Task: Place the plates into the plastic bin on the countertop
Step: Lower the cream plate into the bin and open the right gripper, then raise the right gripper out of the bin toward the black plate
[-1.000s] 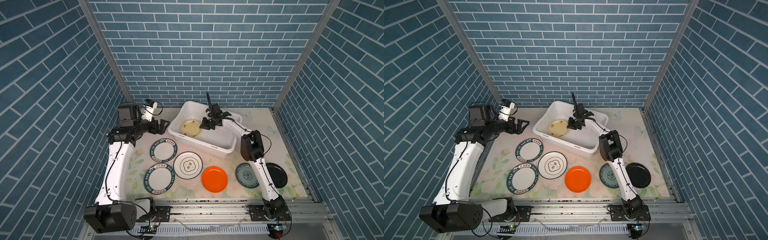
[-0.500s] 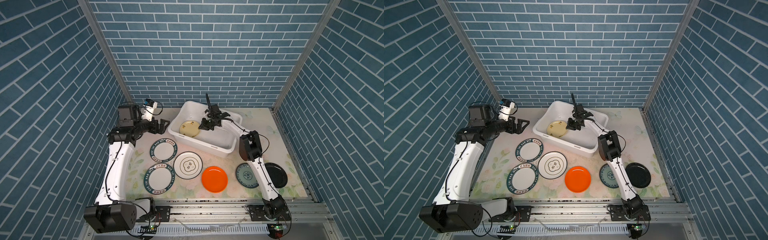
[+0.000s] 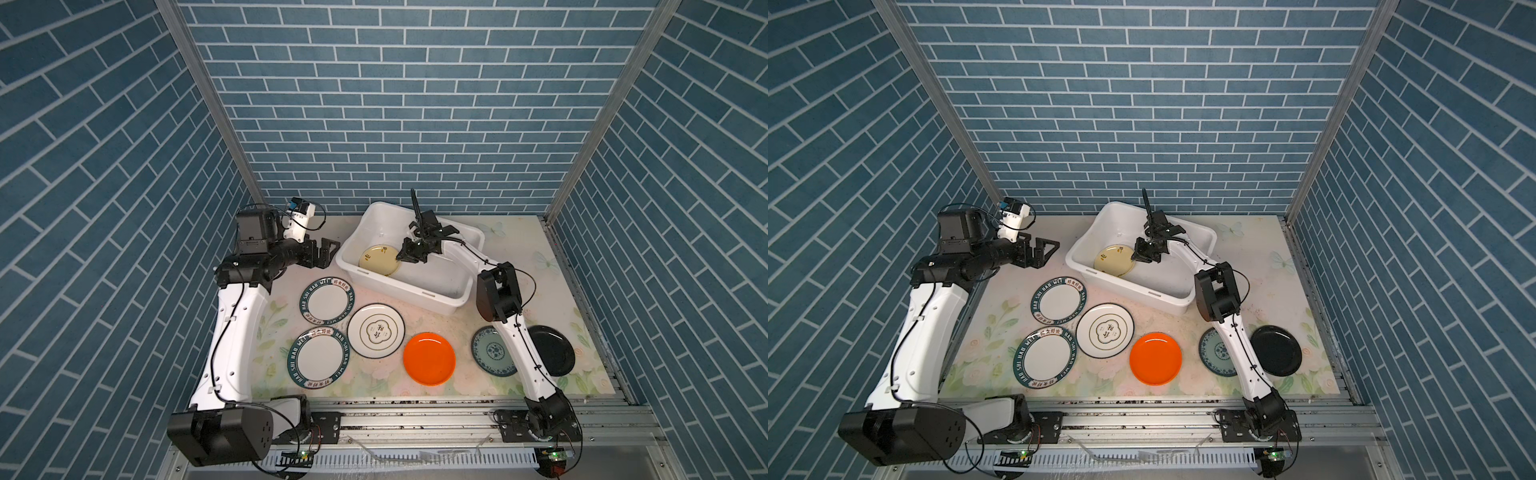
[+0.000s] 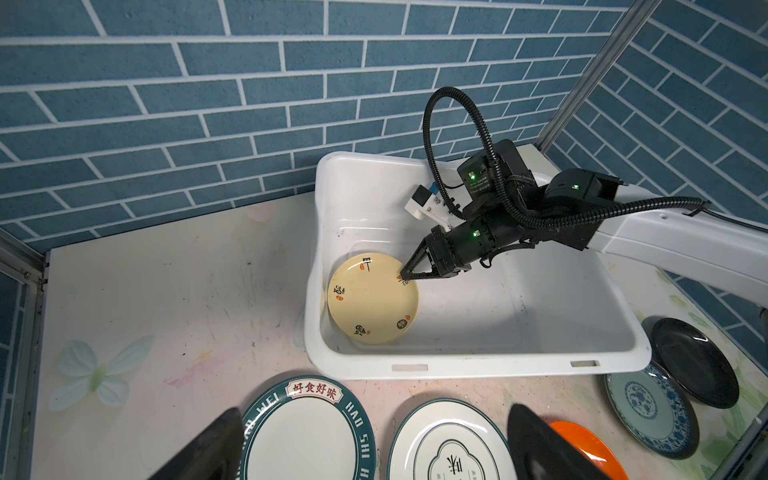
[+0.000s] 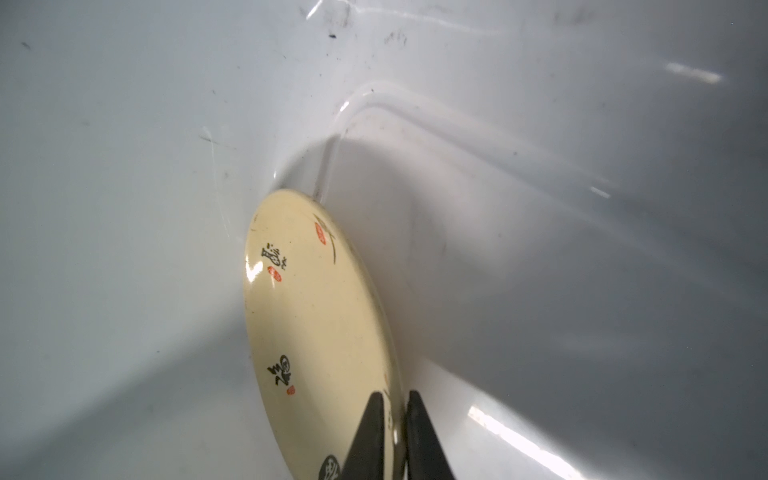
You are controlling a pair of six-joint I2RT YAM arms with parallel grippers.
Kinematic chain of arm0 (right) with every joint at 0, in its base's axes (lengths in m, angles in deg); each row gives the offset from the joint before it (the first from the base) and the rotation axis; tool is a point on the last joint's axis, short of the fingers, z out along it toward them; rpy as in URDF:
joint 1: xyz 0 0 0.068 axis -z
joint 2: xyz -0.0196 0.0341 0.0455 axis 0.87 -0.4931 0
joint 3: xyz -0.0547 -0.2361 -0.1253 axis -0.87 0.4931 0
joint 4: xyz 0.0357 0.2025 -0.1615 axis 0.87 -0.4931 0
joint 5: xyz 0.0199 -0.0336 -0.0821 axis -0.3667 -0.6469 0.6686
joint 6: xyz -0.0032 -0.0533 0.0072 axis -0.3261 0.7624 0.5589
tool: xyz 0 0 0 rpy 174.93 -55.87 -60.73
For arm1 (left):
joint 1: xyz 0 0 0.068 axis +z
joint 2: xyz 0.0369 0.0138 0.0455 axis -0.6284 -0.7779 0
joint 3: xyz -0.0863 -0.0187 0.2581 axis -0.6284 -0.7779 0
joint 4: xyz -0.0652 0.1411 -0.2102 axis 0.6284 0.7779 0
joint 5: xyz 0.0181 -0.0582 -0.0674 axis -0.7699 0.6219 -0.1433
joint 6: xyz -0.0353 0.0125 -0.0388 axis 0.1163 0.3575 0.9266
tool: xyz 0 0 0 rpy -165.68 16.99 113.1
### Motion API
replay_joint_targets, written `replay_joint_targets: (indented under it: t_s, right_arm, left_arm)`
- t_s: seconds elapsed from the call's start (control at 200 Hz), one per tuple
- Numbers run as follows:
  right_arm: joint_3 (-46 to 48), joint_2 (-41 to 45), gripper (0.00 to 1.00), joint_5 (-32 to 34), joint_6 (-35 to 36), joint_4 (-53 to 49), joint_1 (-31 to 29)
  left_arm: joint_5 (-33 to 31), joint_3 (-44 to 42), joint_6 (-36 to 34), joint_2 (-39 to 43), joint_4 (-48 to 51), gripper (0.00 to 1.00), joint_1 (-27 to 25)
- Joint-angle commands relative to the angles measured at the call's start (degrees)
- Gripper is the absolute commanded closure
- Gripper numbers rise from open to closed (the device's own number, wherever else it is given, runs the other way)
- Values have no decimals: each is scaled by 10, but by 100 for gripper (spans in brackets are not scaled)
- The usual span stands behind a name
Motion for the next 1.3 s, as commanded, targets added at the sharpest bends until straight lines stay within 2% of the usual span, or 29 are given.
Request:
replay_joint_targets:
  t_s: [0.0, 0.255, 0.585, 0.85, 1.295]
  right_arm:
    - [-16, -7, 80, -8, -5, -14, -2]
    - [-26, -7, 68, 8, 4, -31, 1]
    - [-53, 15, 56, 64, 35, -80, 10]
    - [-70, 55, 53, 89, 68, -115, 15]
    - [-109, 110, 51, 82, 95, -125, 26]
  left_arm:
    - [8, -3, 2, -3, -3, 0, -3]
    - [8, 1, 5, -3, -4, 1, -4]
    - [7, 1, 4, -3, -4, 0, -4]
    - [2, 9, -2, -6, 4, 0, -4]
    - [-19, 24, -19, -6, 25, 0, -4]
